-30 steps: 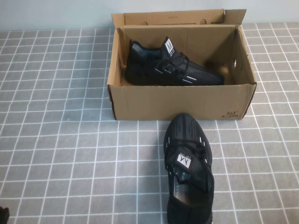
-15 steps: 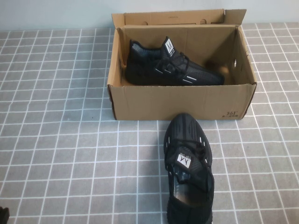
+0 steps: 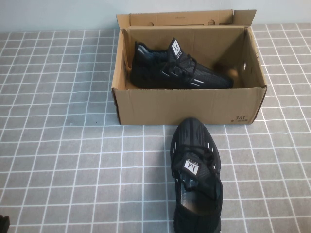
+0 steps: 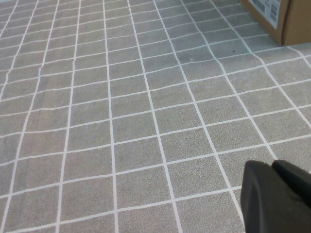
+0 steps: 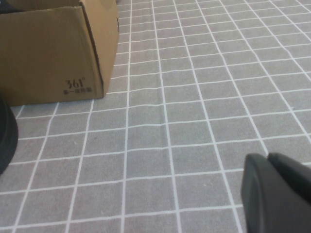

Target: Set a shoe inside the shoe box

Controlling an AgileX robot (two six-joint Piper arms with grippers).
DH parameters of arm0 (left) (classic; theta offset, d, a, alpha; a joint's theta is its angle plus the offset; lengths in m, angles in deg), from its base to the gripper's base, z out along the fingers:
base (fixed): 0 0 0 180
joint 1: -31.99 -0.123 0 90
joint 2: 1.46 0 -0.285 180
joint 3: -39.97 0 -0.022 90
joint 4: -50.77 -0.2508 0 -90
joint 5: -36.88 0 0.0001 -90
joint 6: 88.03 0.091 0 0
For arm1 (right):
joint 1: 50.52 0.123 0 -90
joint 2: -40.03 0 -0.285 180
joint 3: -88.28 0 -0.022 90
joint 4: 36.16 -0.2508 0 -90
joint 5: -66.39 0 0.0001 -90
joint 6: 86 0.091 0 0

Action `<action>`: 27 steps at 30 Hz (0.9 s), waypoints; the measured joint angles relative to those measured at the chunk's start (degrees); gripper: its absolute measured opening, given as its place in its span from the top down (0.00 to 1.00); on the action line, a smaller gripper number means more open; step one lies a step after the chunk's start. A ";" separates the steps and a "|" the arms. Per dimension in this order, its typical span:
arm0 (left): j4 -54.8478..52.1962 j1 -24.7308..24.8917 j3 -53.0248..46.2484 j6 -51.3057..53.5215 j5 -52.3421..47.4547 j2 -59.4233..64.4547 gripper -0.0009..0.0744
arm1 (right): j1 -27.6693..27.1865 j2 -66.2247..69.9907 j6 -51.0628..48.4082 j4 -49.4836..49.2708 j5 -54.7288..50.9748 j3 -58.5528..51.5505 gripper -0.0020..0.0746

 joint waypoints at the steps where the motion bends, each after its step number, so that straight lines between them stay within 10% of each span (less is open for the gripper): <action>1: 0.00 0.00 0.00 0.00 0.00 0.00 0.99 | 0.00 0.00 0.00 0.00 0.00 0.00 0.99; 20: -0.13 0.00 0.00 0.00 0.00 0.00 0.99 | 0.00 0.00 0.00 -0.73 0.00 0.00 0.99; 27: -0.13 0.00 0.00 0.00 0.00 0.00 0.99 | 0.00 0.00 0.00 -16.54 5.49 0.00 0.99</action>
